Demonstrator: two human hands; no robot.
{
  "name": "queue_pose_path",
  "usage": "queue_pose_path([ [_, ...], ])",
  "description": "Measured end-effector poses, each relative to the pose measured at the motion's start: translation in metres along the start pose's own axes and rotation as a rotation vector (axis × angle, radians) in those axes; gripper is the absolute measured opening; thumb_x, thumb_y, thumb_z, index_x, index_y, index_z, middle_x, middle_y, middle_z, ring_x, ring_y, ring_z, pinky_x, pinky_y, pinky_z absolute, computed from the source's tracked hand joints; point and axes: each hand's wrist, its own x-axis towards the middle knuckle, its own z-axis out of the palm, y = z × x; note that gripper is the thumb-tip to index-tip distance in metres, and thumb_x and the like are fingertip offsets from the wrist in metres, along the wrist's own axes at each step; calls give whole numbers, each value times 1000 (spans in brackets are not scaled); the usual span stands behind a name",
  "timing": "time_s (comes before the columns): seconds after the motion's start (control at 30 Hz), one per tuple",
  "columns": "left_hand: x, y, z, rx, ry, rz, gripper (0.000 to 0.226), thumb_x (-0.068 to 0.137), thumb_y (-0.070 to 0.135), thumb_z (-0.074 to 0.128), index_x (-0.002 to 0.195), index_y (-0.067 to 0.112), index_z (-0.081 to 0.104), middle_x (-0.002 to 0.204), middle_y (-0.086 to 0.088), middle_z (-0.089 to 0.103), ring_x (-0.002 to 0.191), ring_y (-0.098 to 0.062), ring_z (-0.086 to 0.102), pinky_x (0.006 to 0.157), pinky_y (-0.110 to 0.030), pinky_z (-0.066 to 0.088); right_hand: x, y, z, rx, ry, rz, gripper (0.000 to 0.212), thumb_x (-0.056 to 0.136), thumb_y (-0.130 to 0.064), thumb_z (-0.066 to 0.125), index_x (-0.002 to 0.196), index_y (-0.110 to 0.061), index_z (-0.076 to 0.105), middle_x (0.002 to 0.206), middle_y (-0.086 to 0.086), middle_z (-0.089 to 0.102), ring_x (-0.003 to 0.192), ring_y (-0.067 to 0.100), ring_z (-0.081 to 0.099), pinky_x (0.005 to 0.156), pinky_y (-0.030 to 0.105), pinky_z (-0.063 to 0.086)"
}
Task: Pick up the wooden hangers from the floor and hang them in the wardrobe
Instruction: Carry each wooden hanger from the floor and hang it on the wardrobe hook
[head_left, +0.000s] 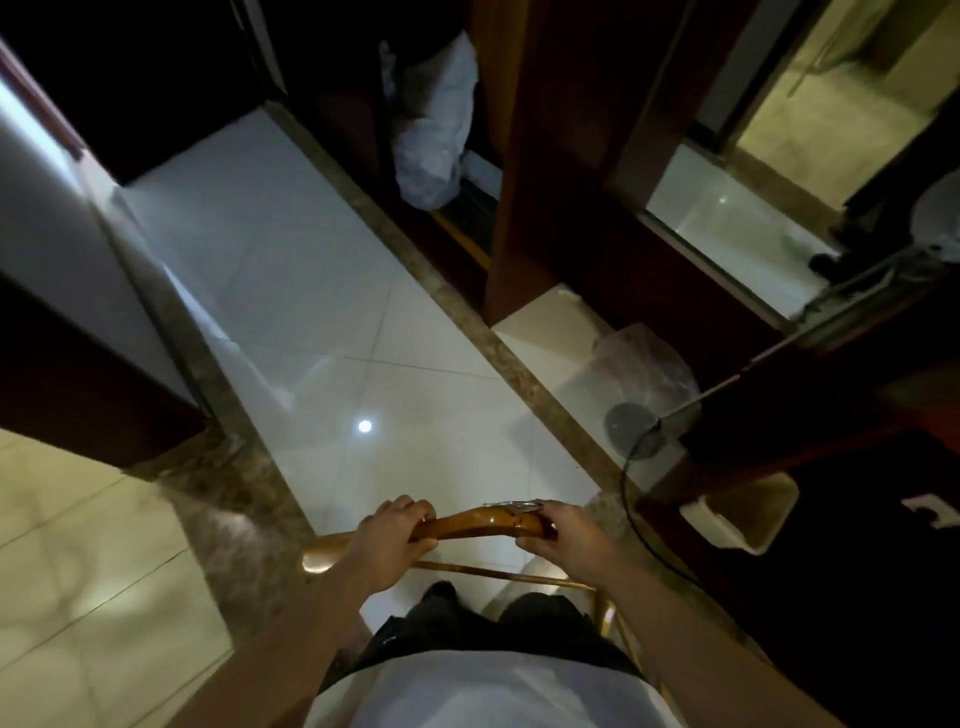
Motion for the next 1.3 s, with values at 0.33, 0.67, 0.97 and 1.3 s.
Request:
queue_pose_path([
  [0.33, 25, -74, -73, -144, 113, -136, 26, 90, 34, 55, 115, 26, 53, 102, 9, 48, 96, -11, 50, 86, -22, 44, 124, -85, -23, -40, -170, -124, 29, 83, -25, 67, 112, -23, 63, 106, -3, 68, 98, 11, 61, 92, 28, 49],
  [0.67, 135, -142, -206, -120, 279, -219, 22, 90, 33, 56, 111, 28, 54, 103, 7, 51, 93, -10, 50, 83, -24, 46, 303, -179, -93, -10, -230, -243, 31, 83, -25, 67, 113, -28, 63, 106, -8, 68, 98, 3, 61, 93, 26, 49],
  [0.97, 242, -185, -340, -137, 341, -186, 25, 91, 32, 55, 114, 23, 55, 102, 4, 50, 93, -15, 49, 85, -29, 45, 435, -267, -176, -38, -155, -315, 31, 81, -32, 66, 112, -31, 63, 105, -10, 68, 99, 4, 61, 91, 32, 51],
  [1.3, 400, -223, -515, -87, 393, 25, 22, 91, 32, 54, 110, 21, 58, 93, 4, 50, 87, -14, 49, 80, -27, 43, 567, -351, -279, 108, 77, -260, 18, 83, -24, 68, 101, -30, 67, 96, -11, 69, 94, 2, 61, 86, 21, 47],
])
